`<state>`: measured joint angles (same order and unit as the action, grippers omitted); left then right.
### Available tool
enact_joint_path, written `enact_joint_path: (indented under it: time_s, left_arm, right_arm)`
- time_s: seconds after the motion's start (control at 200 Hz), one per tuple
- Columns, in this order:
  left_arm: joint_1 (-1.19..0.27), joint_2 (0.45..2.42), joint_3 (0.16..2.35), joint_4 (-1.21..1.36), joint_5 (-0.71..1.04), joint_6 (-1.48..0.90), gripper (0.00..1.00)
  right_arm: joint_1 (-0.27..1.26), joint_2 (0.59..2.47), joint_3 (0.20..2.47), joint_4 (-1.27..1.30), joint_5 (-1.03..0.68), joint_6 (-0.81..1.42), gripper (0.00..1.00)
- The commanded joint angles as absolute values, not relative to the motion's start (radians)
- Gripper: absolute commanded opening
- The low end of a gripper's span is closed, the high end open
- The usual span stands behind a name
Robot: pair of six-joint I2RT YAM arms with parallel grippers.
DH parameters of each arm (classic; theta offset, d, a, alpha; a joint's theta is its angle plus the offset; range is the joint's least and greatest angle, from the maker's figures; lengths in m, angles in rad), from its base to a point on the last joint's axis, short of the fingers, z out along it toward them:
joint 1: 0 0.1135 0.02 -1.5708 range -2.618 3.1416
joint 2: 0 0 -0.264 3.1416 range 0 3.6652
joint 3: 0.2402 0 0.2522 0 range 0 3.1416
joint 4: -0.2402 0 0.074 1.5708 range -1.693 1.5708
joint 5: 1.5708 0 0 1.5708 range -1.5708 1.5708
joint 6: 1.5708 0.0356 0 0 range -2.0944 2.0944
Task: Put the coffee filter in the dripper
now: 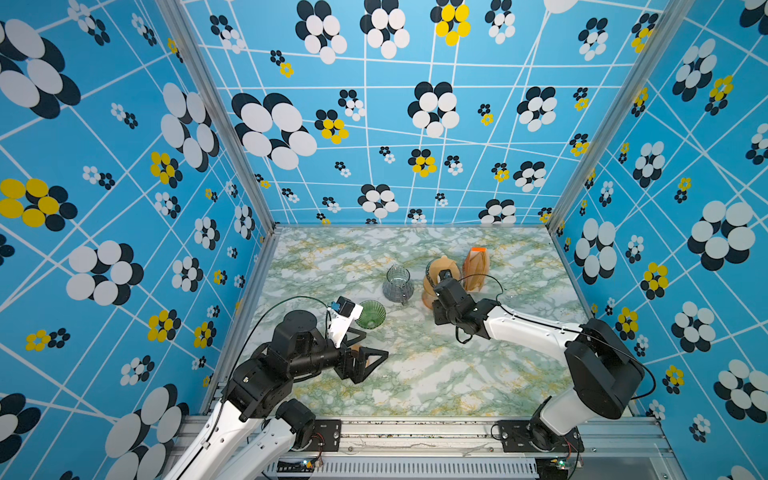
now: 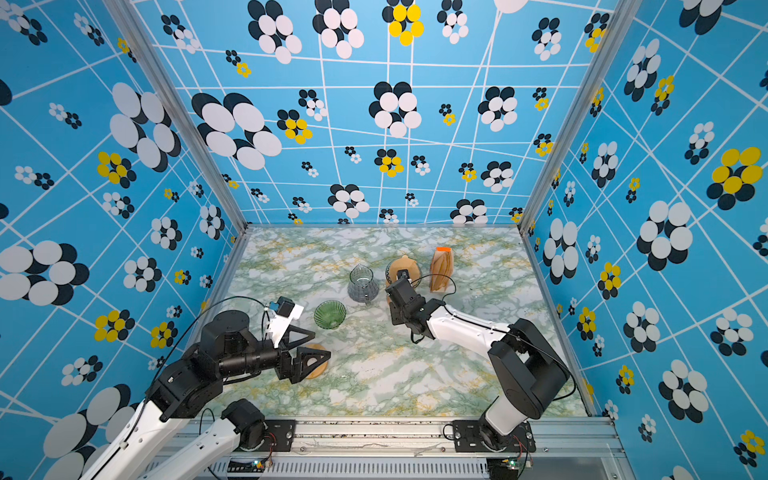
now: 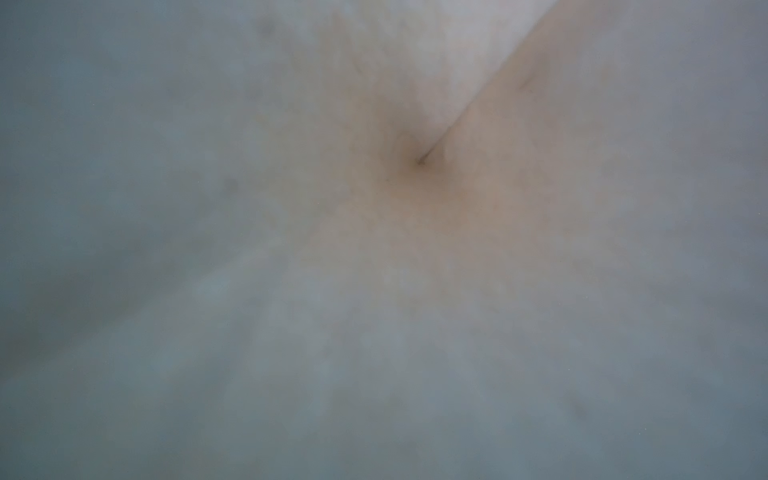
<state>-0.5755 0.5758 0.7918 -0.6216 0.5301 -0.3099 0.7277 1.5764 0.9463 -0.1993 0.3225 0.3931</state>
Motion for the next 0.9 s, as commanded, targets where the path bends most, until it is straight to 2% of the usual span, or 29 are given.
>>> enact_joint_path:
  time_s: [0.0,0.26,0.46,0.6,0.675,0.895]
  left_arm:
    - [-0.566,0.592,0.787,-0.604,0.519,-0.341,0.99]
    - [-0.567,0.793,0.956,-0.653,0.425,-0.459,0.99]
    - [-0.573,1.070,1.120,-0.602,0.411,-0.562,0.99]
    - [-0.592,1.292,1.293,-0.606,0.392,-0.587,0.99]
    - [-0.596,1.410,1.399,-0.617,0.395,-0.581,1.00]
    - [-0.587,1.739,1.759,-0.760,0.412,-0.517,0.82]
  right_arm:
    - [0.725,1.501,0.991,-0.292,0.304,0.368,0.45]
    - [0.708,1.341,1.029,-0.453,0.202,0.347,0.56]
    - [0.563,1.260,1.100,-0.558,-0.015,0.368,0.59]
    - [0.406,1.289,1.186,-0.619,-0.259,0.428,0.60]
    - [0.351,1.324,1.217,-0.629,-0.358,0.457,0.57]
    - [0.306,1.416,1.280,-0.643,-0.434,0.497,0.46]
